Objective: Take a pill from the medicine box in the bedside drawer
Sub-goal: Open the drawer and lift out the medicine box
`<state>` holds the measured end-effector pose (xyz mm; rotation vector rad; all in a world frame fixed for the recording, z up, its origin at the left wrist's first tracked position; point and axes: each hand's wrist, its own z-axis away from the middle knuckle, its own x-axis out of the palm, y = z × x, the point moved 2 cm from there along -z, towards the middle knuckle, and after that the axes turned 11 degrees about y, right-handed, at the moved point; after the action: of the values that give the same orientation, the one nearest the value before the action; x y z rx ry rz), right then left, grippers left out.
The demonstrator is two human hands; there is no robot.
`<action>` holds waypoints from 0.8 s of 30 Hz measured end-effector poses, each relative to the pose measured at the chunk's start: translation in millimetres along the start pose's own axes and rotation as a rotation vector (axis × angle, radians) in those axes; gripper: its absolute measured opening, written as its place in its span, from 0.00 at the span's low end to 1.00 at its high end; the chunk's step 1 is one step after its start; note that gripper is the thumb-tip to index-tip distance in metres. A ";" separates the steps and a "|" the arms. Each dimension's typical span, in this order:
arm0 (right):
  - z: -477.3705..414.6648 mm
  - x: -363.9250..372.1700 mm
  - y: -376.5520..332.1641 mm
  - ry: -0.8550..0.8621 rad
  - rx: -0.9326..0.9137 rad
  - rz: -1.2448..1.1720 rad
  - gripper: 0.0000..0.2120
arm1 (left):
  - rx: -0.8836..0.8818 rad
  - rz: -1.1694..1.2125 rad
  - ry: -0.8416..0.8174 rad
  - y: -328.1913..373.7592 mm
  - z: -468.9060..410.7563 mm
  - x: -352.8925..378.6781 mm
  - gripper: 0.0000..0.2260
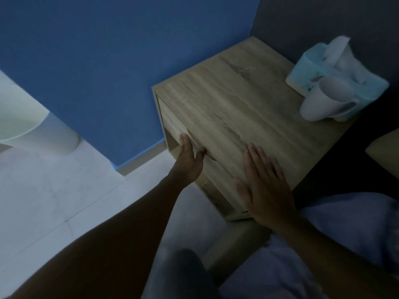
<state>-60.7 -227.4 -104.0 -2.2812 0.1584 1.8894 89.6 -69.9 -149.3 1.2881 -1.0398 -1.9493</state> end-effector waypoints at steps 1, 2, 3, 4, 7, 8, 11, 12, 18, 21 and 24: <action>0.3 0.9 -0.1 0.002 -0.002 -0.002 0.35 | 0.021 0.034 0.025 0.2 -3.2 5.2 0.37; 0.4 1.6 -0.1 0.009 -0.007 0.010 0.35 | 0.032 0.070 0.052 -0.2 -5.8 9.6 0.37; 0.7 2.4 0.4 0.015 -0.008 0.016 0.34 | 0.027 0.109 0.069 1.0 -6.9 13.0 0.37; 0.7 3.5 1.1 0.024 -0.009 0.017 0.34 | 0.017 0.153 0.076 1.9 -7.4 16.1 0.38; 0.5 4.9 1.7 0.047 -0.016 0.013 0.34 | 0.011 0.222 0.089 3.3 -5.2 21.1 0.39; 0.9 5.2 1.8 0.051 -0.019 0.015 0.34 | 0.021 0.217 0.088 2.1 -4.3 22.1 0.39; 1.4 4.6 2.0 0.048 -0.019 0.013 0.34 | 0.035 0.198 0.082 -0.8 -1.5 22.3 0.41; 1.3 4.8 1.9 0.044 -0.015 0.008 0.34 | 0.034 0.193 0.084 -2.1 -0.5 21.8 0.41; 1.6 3.5 0.6 0.054 -0.015 -0.018 0.34 | 0.015 0.263 0.092 -18.0 12.8 4.2 0.38; 2.1 3.6 1.1 0.063 -0.014 -0.004 0.33 | -0.004 0.282 0.059 -35.9 25.8 -10.7 0.39; 1.4 3.5 0.8 0.073 -0.005 -0.003 0.33 | -0.012 0.258 0.085 -53.5 39.4 -27.5 0.39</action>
<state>-61.6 -227.8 -107.8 -2.3539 0.1603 1.8083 60.7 -8.1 -172.3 1.1569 -1.0920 -1.6911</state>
